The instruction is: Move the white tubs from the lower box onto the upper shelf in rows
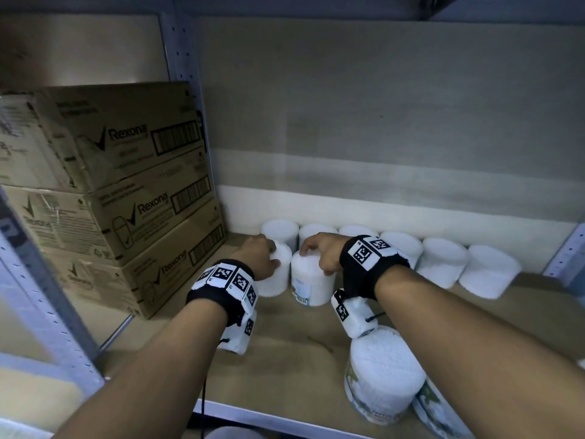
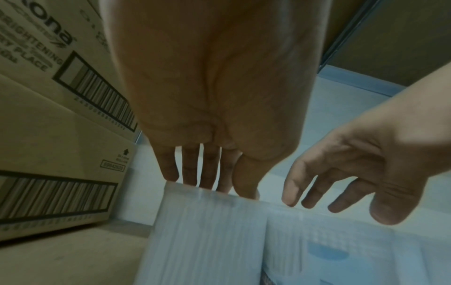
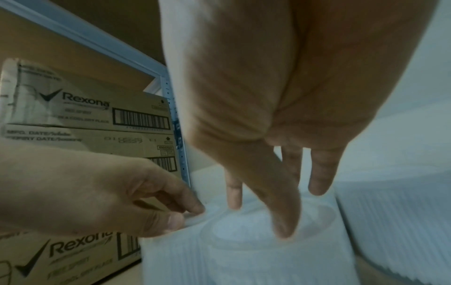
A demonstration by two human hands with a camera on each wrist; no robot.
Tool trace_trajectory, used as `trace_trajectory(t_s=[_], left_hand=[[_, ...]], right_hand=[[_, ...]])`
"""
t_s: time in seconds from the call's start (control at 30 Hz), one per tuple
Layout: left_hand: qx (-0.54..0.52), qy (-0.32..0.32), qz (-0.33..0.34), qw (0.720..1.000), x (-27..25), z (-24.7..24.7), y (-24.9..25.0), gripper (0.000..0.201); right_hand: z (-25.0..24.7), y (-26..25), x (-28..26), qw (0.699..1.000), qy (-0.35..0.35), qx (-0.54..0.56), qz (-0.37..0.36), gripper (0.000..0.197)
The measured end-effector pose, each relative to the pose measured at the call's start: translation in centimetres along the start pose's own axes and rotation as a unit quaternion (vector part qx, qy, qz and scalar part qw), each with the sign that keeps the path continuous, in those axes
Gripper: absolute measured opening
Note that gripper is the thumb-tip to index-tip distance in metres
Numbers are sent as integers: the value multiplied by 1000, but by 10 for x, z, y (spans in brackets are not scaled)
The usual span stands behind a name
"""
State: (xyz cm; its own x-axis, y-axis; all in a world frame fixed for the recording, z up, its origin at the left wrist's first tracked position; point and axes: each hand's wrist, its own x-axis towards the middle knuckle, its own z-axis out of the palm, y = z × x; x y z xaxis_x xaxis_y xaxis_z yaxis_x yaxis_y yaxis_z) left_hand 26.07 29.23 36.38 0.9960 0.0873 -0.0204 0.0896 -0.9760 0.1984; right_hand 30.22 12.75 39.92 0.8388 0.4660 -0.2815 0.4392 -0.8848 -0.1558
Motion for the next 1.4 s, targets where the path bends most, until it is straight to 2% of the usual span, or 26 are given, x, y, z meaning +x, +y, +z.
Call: trace_trajectory(t_s=[0.1,0.3,0.57,0.77,0.9,1.17,1.4], left_hand=[[-2,6,-4,1000,0,2,1,48],[-16,7,-7,1000,1,8,-2,47],[-23,11,-1,1000,3,9,-1,48],[-30,19,1,999,3,10,-2,48],[-32,21,2,999,2,12,-2,48],[-21,21,5,1000,1,12,-2,47],[-23,28,6,999,1,12,-2,47]], right_hand=[[1,-1,2,999,30,-5,11,51],[5,-6,6,997,4,-63,37,64],[2,-2,1,999,-23,-24,20,64],[2,-5,-3,999,21,-33,27,53],[7,-8,4,994,8,-82,74,68],[6,-8,6,994,-4,-85,71,67],[4,-3,4,997,-18,-62,34,66]])
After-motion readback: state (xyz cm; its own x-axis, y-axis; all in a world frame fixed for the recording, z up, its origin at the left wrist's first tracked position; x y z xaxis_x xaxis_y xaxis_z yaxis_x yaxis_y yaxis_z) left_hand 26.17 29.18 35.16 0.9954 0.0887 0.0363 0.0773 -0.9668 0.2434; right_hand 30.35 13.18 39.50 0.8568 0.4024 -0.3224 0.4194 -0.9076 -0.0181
